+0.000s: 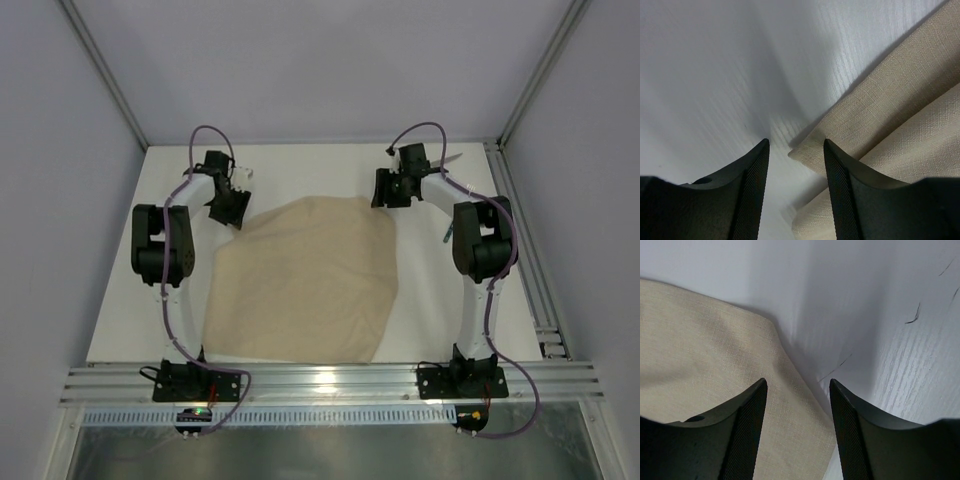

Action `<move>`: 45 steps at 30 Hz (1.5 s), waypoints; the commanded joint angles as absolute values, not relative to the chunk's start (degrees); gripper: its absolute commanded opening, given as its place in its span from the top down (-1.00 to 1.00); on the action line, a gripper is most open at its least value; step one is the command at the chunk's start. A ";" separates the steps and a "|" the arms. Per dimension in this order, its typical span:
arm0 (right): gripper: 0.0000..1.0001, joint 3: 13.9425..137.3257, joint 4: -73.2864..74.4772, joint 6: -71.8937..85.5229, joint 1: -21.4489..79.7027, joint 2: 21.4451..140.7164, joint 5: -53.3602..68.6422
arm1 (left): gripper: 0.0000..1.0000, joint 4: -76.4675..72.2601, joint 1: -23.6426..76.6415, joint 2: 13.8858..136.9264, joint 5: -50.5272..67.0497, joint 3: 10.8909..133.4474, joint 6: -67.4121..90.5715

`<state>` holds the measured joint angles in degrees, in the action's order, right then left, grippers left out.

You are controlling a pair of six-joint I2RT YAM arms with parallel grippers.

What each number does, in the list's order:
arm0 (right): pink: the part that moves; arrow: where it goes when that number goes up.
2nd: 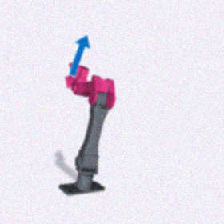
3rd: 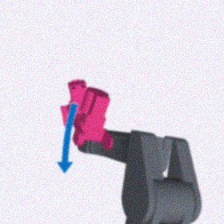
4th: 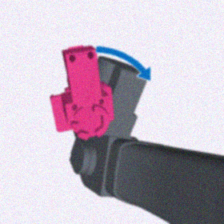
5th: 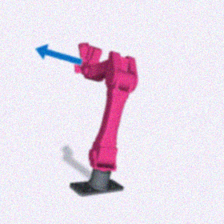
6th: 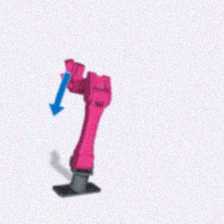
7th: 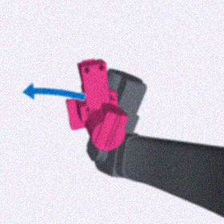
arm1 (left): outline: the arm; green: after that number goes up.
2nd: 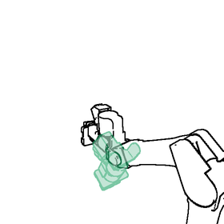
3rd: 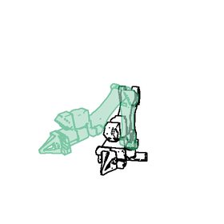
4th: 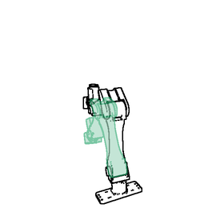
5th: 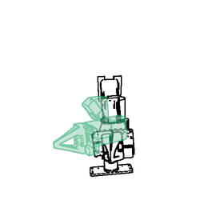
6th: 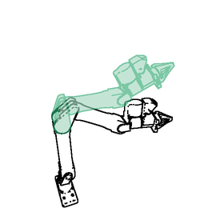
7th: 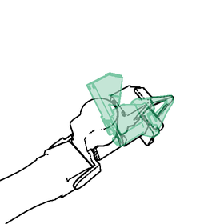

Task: Fold the napkin into a case and place the utensils inside
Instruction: Flatten out the crumpled napkin at the center of the board.

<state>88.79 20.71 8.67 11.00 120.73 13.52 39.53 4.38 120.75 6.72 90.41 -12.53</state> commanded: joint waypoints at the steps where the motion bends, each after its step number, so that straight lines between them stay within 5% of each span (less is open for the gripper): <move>1: -0.15 91.23 21.80 8.26 10.99 122.78 15.65 | 0.03 39.90 4.13 121.99 4.84 91.32 -13.36; 6: -0.08 92.19 22.94 7.65 11.86 124.63 15.82 | 0.18 39.99 4.22 123.92 5.80 92.11 -13.01; 9: 0.52 92.11 22.50 7.56 12.04 125.07 15.64 | 0.69 40.34 4.13 123.84 7.55 92.20 -12.92; 10: 0.92 92.11 22.33 7.47 12.04 124.63 15.47 | 1.00 40.43 4.13 123.58 7.82 92.02 -12.83; 30: 0.93 66.10 0.45 -4.74 21.80 87.90 -13.00 | 1.00 35.07 3.51 95.45 2.56 85.34 -12.04; 45: 0.92 83.92 -4.04 1.30 21.97 112.57 -24.69 | 1.00 26.11 3.52 112.14 -4.65 95.26 -11.78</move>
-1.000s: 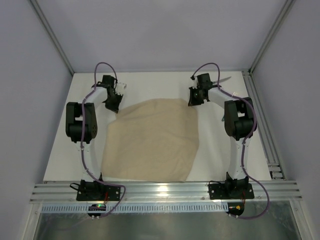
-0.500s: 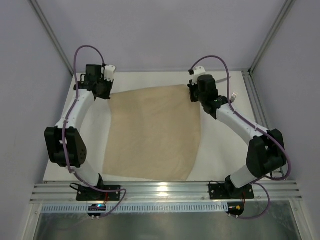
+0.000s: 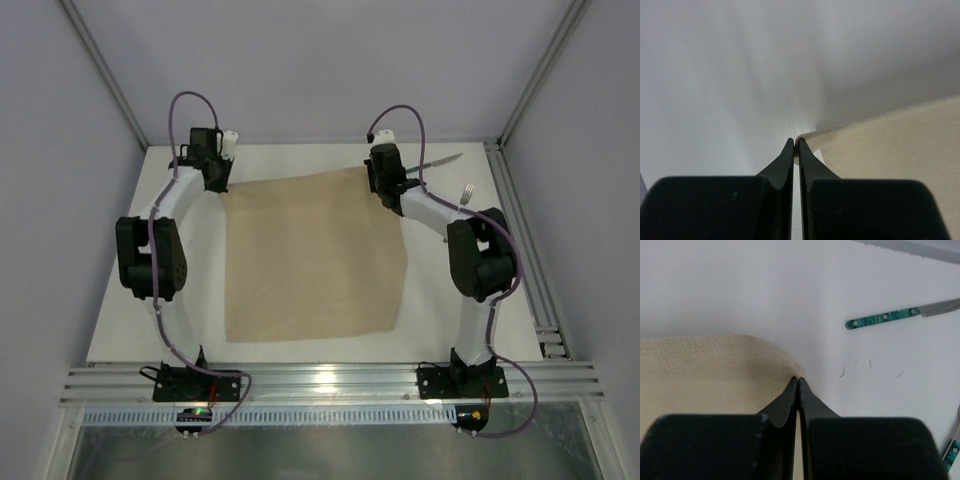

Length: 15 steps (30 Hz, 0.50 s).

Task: Fold the napkin into a case and place the utensils inside
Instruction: Flatten out the crumpled napkin at the center of the board.

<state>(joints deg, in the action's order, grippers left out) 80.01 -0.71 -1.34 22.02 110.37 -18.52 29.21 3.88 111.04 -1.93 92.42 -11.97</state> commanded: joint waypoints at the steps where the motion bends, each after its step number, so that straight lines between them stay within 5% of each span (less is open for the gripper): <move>1: 0.93 85.15 -4.48 1.49 22.06 114.41 -26.00 | 1.00 25.23 3.52 113.98 -5.44 96.58 -11.86; 7: 0.90 91.39 -2.12 1.32 22.76 119.08 -22.95 | 1.00 27.06 3.52 121.45 -8.34 105.43 -12.74; 9: 0.45 95.70 2.08 0.97 22.85 120.32 -19.18 | 0.96 29.25 3.52 125.41 -8.96 109.93 -13.18; 10: -0.27 97.54 4.11 0.53 22.85 121.54 -17.94 | 0.73 32.57 3.60 126.72 -8.88 114.82 -13.18; 11: -0.53 101.39 6.83 0.44 22.76 121.99 -17.49 | -0.06 34.35 3.52 128.83 -8.44 117.22 -13.01; 13: -0.90 103.00 13.32 0.44 22.68 120.16 -19.59 | -0.52 38.47 3.52 128.94 -6.87 119.88 -12.40; 15: -0.98 98.11 14.94 0.44 22.68 115.86 -21.26 | -0.77 38.67 3.52 123.79 -2.57 116.74 -11.87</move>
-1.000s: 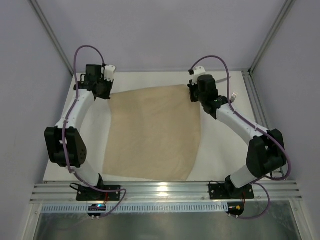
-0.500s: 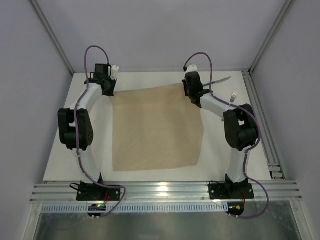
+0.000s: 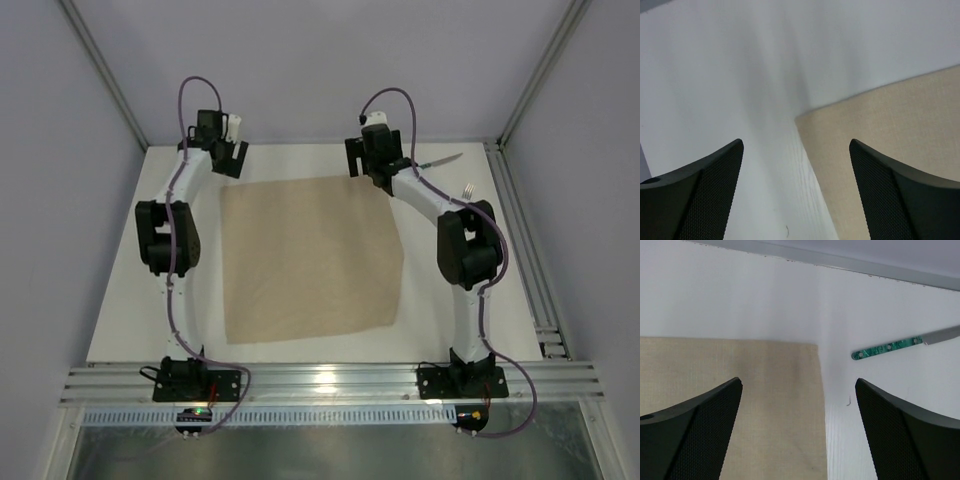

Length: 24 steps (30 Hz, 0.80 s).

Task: Fold the napkin into a case and place the utensils inside
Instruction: Flatten out the crumpled napkin at the center of the board, then flatten the napkin at the center of the board.

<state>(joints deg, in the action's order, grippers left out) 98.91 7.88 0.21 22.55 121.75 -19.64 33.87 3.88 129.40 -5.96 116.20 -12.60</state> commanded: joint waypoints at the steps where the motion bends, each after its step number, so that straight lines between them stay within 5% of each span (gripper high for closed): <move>1: -0.99 95.04 14.94 1.48 22.41 112.97 -21.70 | -0.79 38.15 3.52 120.88 -0.98 113.93 -11.87; 5: -0.99 75.91 17.13 6.92 22.41 95.07 -19.26 | -0.69 40.06 3.52 105.32 12.79 94.28 -15.19; 11: -0.89 56.73 22.40 14.06 24.42 80.96 -10.02 | -0.53 56.14 7.37 88.52 18.28 76.05 -29.69; 15: -0.68 50.11 28.63 18.00 27.50 73.93 -8.01 | -0.62 62.30 13.52 78.94 18.19 60.58 -40.85; 20: -0.15 45.44 35.06 22.75 30.93 69.35 -2.64 | -0.64 61.27 20.37 75.86 13.54 48.53 -43.06; 24: -0.09 42.81 39.72 25.92 34.97 67.68 -1.76 | -0.69 58.36 25.21 73.83 12.57 42.72 -44.56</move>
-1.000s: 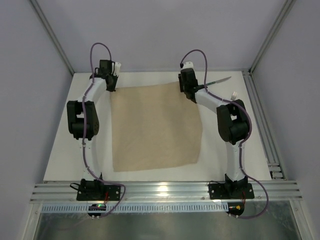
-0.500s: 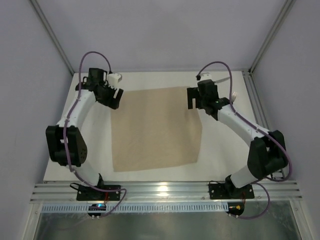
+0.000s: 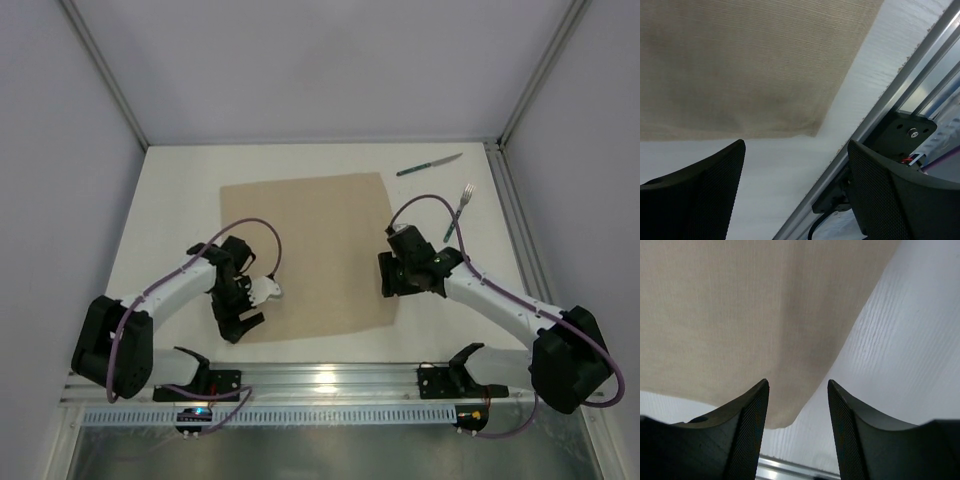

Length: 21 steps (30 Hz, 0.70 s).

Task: Fold the napkin into a case and place the utensils inside
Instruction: Flatten the napkin at the center of the board.

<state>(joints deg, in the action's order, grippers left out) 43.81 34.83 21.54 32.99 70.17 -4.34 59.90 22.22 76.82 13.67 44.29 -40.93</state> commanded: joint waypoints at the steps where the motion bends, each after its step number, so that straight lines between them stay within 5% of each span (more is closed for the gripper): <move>1: -0.08 41.76 39.99 27.15 35.15 66.81 -1.32 | -0.71 58.36 25.83 73.92 12.92 41.76 -44.56; 9: -0.18 37.36 41.66 31.38 37.79 64.07 2.73 | -0.79 55.56 30.58 76.37 7.22 38.06 -43.95; 13: -0.23 34.28 36.04 31.90 37.97 66.35 2.20 | -0.54 50.11 31.46 76.46 4.49 37.09 -42.28; 16: 0.00 33.14 31.66 31.91 37.88 67.32 -2.88 | -0.13 46.95 31.46 74.89 0.72 36.22 -41.14; 21: 0.48 34.45 28.48 29.97 37.79 72.68 -4.48 | 0.13 41.66 31.46 76.37 -1.67 33.93 -41.22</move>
<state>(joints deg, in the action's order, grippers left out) 33.19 33.28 30.35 37.76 70.48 -2.00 49.25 31.48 75.16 0.95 36.23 -41.04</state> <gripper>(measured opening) 0.303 0.463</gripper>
